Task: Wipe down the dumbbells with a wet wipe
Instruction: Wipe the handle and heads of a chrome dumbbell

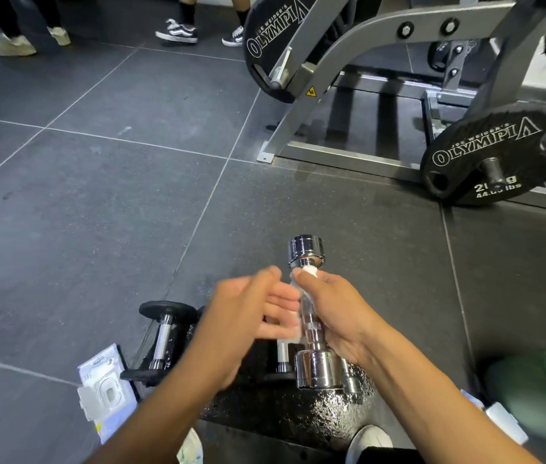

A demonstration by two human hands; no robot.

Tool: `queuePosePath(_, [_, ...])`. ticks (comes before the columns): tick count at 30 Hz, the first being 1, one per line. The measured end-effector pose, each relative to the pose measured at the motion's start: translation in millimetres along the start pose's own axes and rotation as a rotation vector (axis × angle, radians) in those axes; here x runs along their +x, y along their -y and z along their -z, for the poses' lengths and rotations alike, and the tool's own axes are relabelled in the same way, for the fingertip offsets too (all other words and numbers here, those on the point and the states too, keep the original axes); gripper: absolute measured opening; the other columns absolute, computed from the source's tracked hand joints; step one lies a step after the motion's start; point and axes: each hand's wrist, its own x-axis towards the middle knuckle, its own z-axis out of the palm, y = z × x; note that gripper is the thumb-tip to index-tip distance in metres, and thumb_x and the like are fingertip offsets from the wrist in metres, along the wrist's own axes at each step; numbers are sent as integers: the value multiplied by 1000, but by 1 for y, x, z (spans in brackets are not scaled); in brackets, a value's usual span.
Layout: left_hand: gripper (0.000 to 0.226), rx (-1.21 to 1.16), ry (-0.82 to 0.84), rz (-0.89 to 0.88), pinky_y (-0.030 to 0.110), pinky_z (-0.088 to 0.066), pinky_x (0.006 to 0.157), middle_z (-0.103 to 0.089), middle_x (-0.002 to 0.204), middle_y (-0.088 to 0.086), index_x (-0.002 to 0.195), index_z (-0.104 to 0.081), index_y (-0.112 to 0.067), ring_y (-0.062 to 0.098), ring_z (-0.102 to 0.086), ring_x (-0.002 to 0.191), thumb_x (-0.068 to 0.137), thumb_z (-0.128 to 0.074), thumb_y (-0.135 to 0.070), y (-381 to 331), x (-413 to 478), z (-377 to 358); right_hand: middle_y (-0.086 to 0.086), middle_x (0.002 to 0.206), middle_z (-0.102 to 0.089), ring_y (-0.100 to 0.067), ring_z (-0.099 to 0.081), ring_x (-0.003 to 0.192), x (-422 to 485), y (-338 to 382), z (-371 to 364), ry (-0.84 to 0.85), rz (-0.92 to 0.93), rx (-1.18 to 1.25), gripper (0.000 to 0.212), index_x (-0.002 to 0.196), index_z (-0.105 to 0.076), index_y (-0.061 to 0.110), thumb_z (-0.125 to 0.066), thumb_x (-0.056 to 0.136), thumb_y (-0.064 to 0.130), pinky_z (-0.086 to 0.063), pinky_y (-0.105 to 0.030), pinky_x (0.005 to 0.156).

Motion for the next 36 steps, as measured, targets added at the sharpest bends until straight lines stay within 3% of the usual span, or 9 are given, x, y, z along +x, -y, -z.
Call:
queuePosePath(4, [30,81,-173,-69,37,-59,71,-78,93,5,98,-75,-13,16,-69,77,100,-64,-41,-5,22,19,-18,78,-68,-36,-71,62,-3,3,2,45,-44,73,18,113,-52,7,-57,107,23,-60,-43,57])
queuePosePath(7, [53,63,85,127,40,-56,85,-80,94,3,101,-76,-12,17,-74,81,88,-70,-63,-6,28,14,-20,78,-67,-32,-68,58,-7,0,-1,208,-67,26,24,114,-56,2,-58,106,24,-58,-38,54])
queuePosePath(10, [66,-21,228,261,30,-49,50,-74,75,12,97,-73,-1,25,-51,47,77,-81,-63,-9,23,7,-17,83,-67,-31,-68,63,-14,-6,-10,370,-65,-45,28,112,-61,0,-55,107,26,-60,-40,63])
queuePosePath(13, [43,-66,148,238,21,-41,37,-79,113,21,93,-85,-10,22,-44,39,79,-81,-51,-4,20,8,-17,83,-66,-31,-69,69,-18,-8,-18,435,-37,-112,27,106,-61,4,-50,110,28,-59,-42,69])
queuePosePath(19, [70,-72,-41,57,55,-50,51,-74,110,32,105,-76,2,49,-62,64,56,-88,-46,-6,13,6,-29,91,-71,-11,-70,78,-16,-7,-12,424,235,-721,37,103,-59,-2,-46,112,32,-51,-23,80])
queuePosePath(23, [33,-60,-35,-131,50,-48,53,-70,109,39,78,-78,-10,43,-63,65,59,-83,-37,-17,10,5,-1,97,-76,-11,-67,81,-6,-16,-3,294,336,-943,24,116,-56,24,-52,107,46,-52,-38,79])
queuePosePath(27, [20,-219,-8,-275,55,-58,96,-74,72,14,66,-73,-18,35,-79,87,83,-77,-9,-21,18,8,3,101,-71,-16,-67,89,-3,-22,5,203,357,-1194,38,128,-48,31,-49,102,59,-55,-40,84])
queuePosePath(32, [24,-551,6,-285,39,-61,86,-41,57,-3,64,-54,-16,13,-48,54,82,-68,-11,-20,34,12,13,87,-66,-3,-57,78,-2,-25,9,122,280,-878,17,107,-61,39,-67,96,51,-48,-27,74])
queuePosePath(36, [16,-787,23,-245,29,-55,77,-36,55,-9,81,-48,-18,9,-40,50,81,-64,-17,-24,41,21,-24,122,-72,-32,-72,105,-12,-14,8,212,-35,-128,36,133,-62,10,-61,101,27,-60,-43,95])
